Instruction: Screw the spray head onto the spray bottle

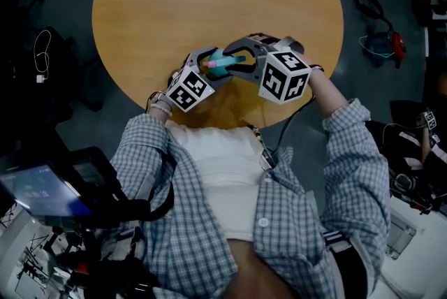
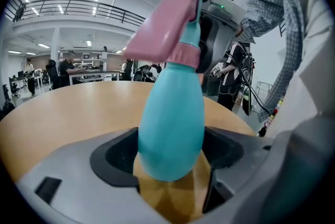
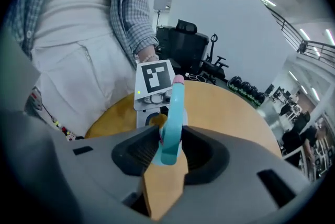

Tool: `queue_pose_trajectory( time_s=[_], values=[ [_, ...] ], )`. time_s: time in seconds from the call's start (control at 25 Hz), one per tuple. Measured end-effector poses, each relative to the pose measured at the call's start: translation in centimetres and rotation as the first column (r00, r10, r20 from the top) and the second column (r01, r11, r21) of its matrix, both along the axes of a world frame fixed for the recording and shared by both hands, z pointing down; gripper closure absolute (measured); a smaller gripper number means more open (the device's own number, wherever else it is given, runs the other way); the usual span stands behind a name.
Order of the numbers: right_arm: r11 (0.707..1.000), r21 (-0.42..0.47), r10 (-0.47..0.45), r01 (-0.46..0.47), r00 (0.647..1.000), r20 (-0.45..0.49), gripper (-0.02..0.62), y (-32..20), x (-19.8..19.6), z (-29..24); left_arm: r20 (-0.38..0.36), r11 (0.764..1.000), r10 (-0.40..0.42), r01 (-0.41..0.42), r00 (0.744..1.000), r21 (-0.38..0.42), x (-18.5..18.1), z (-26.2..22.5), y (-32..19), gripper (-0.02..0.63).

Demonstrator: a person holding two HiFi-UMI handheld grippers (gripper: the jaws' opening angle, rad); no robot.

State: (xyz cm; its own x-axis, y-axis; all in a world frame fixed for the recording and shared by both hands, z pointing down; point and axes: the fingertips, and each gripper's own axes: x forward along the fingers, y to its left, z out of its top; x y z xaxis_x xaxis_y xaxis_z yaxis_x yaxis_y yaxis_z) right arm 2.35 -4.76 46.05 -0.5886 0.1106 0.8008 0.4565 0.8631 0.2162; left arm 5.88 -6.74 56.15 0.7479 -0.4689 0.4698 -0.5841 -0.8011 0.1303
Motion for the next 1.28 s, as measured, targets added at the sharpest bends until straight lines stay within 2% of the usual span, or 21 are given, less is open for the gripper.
queue_pose_trajectory(
  time_s=[0.12, 0.2, 0.32, 0.4, 0.44, 0.52, 0.64, 0.76, 0.88, 1.08, 1.16, 1.24, 1.28],
  values=[
    [1.000, -0.028, 0.003, -0.004, 1.000, -0.020, 0.469, -0.1, 0.1, -0.1, -0.001, 1.000, 0.000, 0.000, 1.000, 0.003, 0.0, -0.1, -0.1, 0.233],
    [0.996, -0.063, 0.056, -0.056, 0.998, -0.003, 0.469, -0.1, -0.1, -0.1, -0.004, 1.000, -0.003, 0.003, 1.000, 0.002, 0.0, 0.0, 0.1, 0.233],
    [0.976, -0.097, 0.204, -0.197, 0.977, 0.067, 0.469, -0.2, -0.2, -0.3, -0.007, 1.000, -0.013, 0.013, 1.000, 0.002, 0.0, 0.1, 0.3, 0.233],
    [0.940, -0.112, 0.337, -0.324, 0.933, 0.127, 0.469, -0.4, -0.2, -0.4, -0.010, 1.000, -0.019, 0.019, 1.000, 0.004, 0.0, 0.1, 0.3, 0.233],
    [0.911, -0.125, 0.409, -0.393, 0.900, 0.151, 0.469, -0.5, -0.1, -0.4, -0.010, 1.000, -0.022, 0.022, 1.000, 0.004, 0.1, 0.1, 0.3, 0.233],
    [0.832, -0.161, 0.554, -0.531, 0.813, 0.178, 0.469, -0.7, 0.1, -0.3, -0.011, 1.000, -0.030, 0.030, 1.000, 0.004, 0.1, 0.1, 0.3, 0.233],
    [0.674, -0.240, 0.739, -0.699, 0.643, 0.203, 0.469, -1.2, 0.1, -0.3, -0.012, 0.999, -0.050, 0.050, 0.999, -0.001, 0.1, 0.1, 0.2, 0.233],
    [0.514, -0.308, 0.857, -0.800, 0.470, 0.210, 0.469, -1.7, 0.6, -0.3, -0.014, 0.997, -0.075, 0.075, 0.997, 0.000, 0.2, 0.1, 0.0, 0.233],
    [0.389, -0.331, 0.917, -0.860, 0.328, 0.226, 0.469, -2.3, 0.8, -0.4, -0.017, 0.993, -0.121, 0.121, 0.993, 0.003, 0.1, 0.1, -0.3, 0.233],
    [0.220, -0.273, 0.957, -0.936, 0.153, 0.248, 0.469, -2.5, 0.8, -0.4, -0.018, 0.981, -0.195, 0.195, 0.981, 0.010, 0.0, -0.1, -0.7, 0.233],
    [0.164, -0.271, 0.963, -0.949, 0.094, 0.254, 0.469, -2.6, 0.9, -0.4, -0.018, 0.978, -0.210, 0.211, 0.977, 0.010, 0.1, -0.1, -0.8, 0.233],
    [0.143, -0.285, 0.965, -0.948, 0.070, 0.253, 0.469, -2.8, 1.0, -0.4, -0.018, 0.977, -0.215, 0.215, 0.977, 0.007, 0.2, 0.0, -1.0, 0.233],
    [0.151, -0.293, 0.965, -0.944, 0.076, 0.251, 0.469, -2.9, 1.1, -0.4, -0.017, 0.977, -0.213, 0.213, 0.977, 0.007, 0.2, 0.0, -1.0, 0.233]
  ],
)
